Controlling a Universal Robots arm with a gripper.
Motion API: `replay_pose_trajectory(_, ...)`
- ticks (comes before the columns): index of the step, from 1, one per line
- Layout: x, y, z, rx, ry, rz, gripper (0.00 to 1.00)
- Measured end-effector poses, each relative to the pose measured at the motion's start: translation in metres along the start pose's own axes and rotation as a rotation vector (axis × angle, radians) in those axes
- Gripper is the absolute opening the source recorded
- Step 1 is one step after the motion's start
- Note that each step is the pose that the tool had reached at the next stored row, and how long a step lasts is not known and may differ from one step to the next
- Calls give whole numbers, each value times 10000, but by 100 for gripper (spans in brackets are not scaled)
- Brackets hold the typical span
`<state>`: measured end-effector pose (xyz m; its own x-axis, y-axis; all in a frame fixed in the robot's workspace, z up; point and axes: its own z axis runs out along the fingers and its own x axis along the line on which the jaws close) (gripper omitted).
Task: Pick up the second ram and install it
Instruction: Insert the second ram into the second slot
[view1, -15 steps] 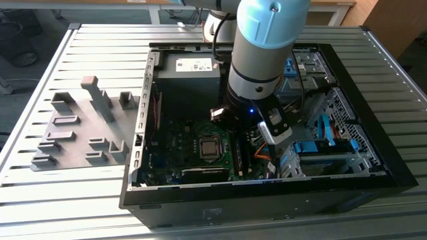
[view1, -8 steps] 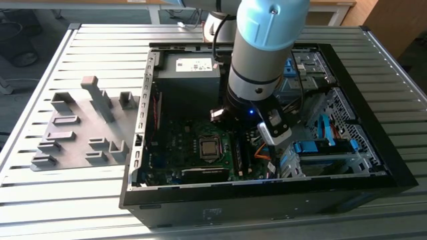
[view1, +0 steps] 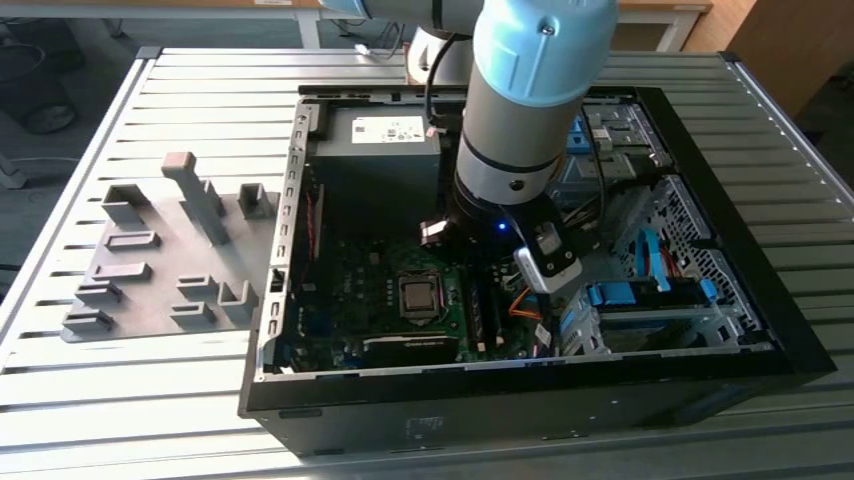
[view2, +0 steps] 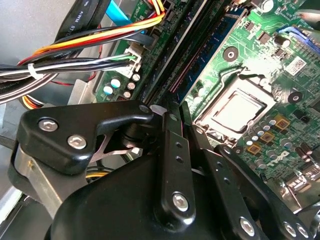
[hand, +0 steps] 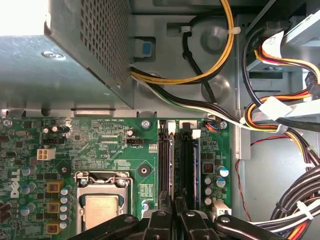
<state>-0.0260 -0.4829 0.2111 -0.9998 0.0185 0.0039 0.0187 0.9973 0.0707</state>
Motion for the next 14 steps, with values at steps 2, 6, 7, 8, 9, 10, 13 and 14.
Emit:
replay_pose_trajectory(2, 0, 0, 0, 0, 1, 0, 14)
replay_pose_trajectory(6, 0, 0, 2, -2, 0, 0, 14)
replay_pose_trajectory(7, 0, 0, 2, -2, 0, 0, 14)
replay_pose_trajectory(8, 0, 0, 2, -2, 0, 0, 14)
replay_pose_trajectory(9, 0, 1, -1, -5, -1, 0, 14)
replay_pose_trajectory(10, 0, 2, -7, -8, 0, 0, 14)
replay_pose_trajectory(13, 0, 2, -21, -14, 0, 1, 14)
replay_pose_trajectory(14, 0, 2, -21, -15, -1, 3, 14)
